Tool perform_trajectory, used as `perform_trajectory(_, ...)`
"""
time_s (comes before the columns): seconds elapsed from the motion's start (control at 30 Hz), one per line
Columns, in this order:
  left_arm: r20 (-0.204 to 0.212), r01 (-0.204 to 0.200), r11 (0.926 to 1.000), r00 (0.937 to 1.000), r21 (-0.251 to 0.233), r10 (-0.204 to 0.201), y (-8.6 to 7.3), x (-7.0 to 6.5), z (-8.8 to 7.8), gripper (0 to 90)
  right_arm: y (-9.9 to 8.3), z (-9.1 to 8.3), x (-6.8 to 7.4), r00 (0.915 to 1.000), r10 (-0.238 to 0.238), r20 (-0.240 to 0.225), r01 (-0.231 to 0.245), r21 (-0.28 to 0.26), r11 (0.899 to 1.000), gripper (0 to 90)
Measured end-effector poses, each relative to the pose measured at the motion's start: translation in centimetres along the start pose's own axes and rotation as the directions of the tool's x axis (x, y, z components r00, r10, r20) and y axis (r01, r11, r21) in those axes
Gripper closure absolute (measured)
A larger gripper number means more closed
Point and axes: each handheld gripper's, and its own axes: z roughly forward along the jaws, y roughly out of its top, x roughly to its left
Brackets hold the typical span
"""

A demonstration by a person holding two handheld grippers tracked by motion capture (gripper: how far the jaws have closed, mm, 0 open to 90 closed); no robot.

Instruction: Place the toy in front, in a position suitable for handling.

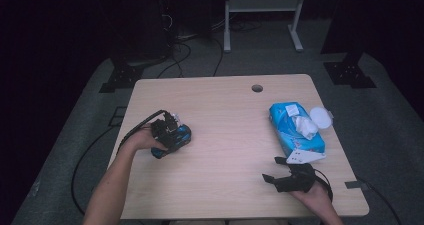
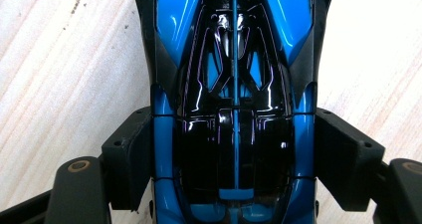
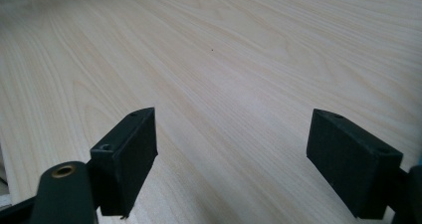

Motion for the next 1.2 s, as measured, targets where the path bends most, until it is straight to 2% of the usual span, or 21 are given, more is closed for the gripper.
perform_trajectory(0.27,0.004,-0.021,0.9995,0.9998,0.025,0.021,-0.02,-0.06,0.00,23.0,-0.03,-0.04,-0.01,1.0000,-0.001,-0.001,0.001,0.001,1.000,19.1)
perform_trajectory(0.57,0.020,-0.018,0.9991,0.9997,0.040,0.017,-0.07,0.20,-0.10,25.6,-0.02,-0.14,0.03,1.0000,-0.002,-0.001,0.002,-0.004,1.000,19.6)
perform_trajectory(0.67,0.012,-0.036,0.9978,0.9993,0.057,0.035,0.08,0.17,-0.13,25.8,-0.02,-0.16,0.02,1.0000,-0.002,-0.001,0.002,-0.004,1.000,19.7)
perform_trajectory(0.87,0.002,-0.034,0.9967,0.9994,0.074,0.034,0.16,0.02,-0.17,26.1,0.00,-0.17,0.04,1.0000,-0.005,0.000,0.005,-0.003,1.000,19.7)
perform_trajectory(1.2,-0.032,-0.078,0.9943,0.9963,0.073,0.080,0.29,-0.56,-0.26,26.1,-0.01,-0.05,0.06,1.0000,-0.007,0.000,0.007,0.000,1.000,19.7)
